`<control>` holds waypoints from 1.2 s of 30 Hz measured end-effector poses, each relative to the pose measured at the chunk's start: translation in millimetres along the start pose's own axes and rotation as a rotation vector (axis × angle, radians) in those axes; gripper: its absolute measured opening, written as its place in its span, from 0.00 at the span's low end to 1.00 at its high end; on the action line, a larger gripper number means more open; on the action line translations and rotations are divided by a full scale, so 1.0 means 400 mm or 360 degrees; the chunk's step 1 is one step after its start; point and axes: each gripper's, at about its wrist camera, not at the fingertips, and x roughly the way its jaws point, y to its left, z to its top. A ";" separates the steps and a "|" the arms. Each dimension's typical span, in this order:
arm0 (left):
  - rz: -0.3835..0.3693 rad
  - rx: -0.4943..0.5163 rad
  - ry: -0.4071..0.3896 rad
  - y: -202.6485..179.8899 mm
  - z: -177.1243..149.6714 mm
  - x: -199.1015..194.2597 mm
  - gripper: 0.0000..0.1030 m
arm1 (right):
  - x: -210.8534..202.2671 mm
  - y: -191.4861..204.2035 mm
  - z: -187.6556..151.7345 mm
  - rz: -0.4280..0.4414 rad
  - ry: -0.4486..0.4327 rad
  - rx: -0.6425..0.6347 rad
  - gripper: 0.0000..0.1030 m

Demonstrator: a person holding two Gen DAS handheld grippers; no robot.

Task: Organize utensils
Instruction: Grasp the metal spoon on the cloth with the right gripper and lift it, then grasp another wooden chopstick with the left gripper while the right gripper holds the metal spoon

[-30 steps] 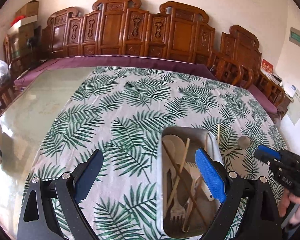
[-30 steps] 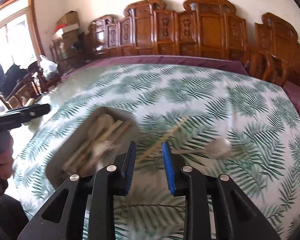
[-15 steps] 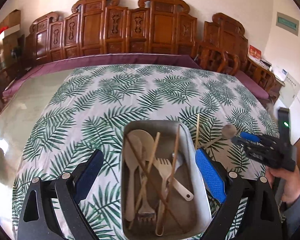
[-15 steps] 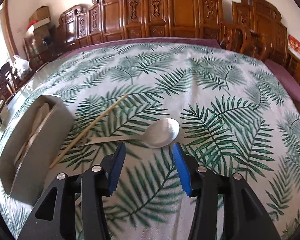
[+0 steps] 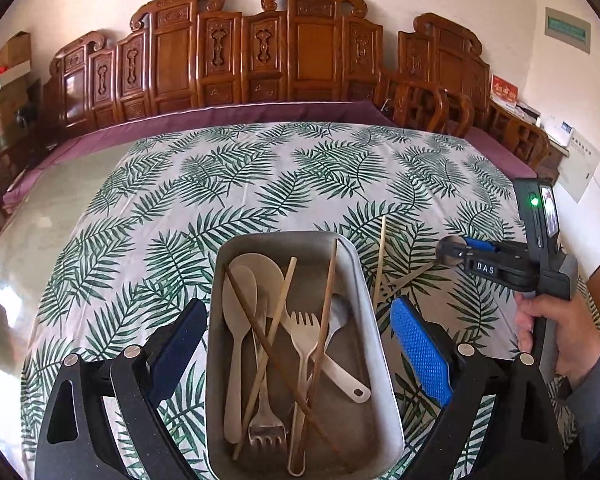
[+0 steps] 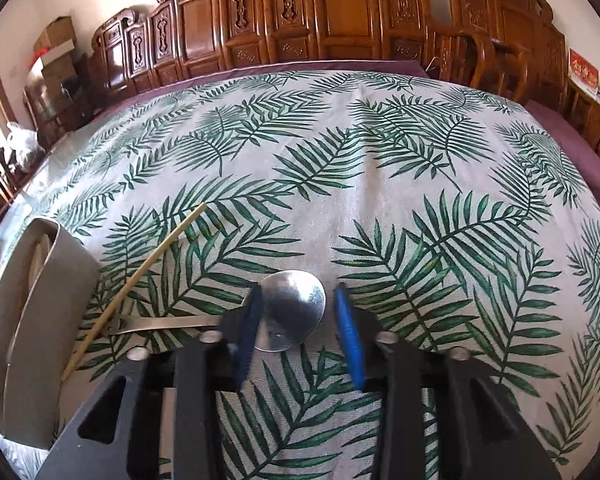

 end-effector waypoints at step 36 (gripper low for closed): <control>-0.0019 0.0234 0.0499 -0.277 0.124 0.340 0.27 | -0.222 -0.247 -0.013 0.0454 -0.0070 0.0134 0.02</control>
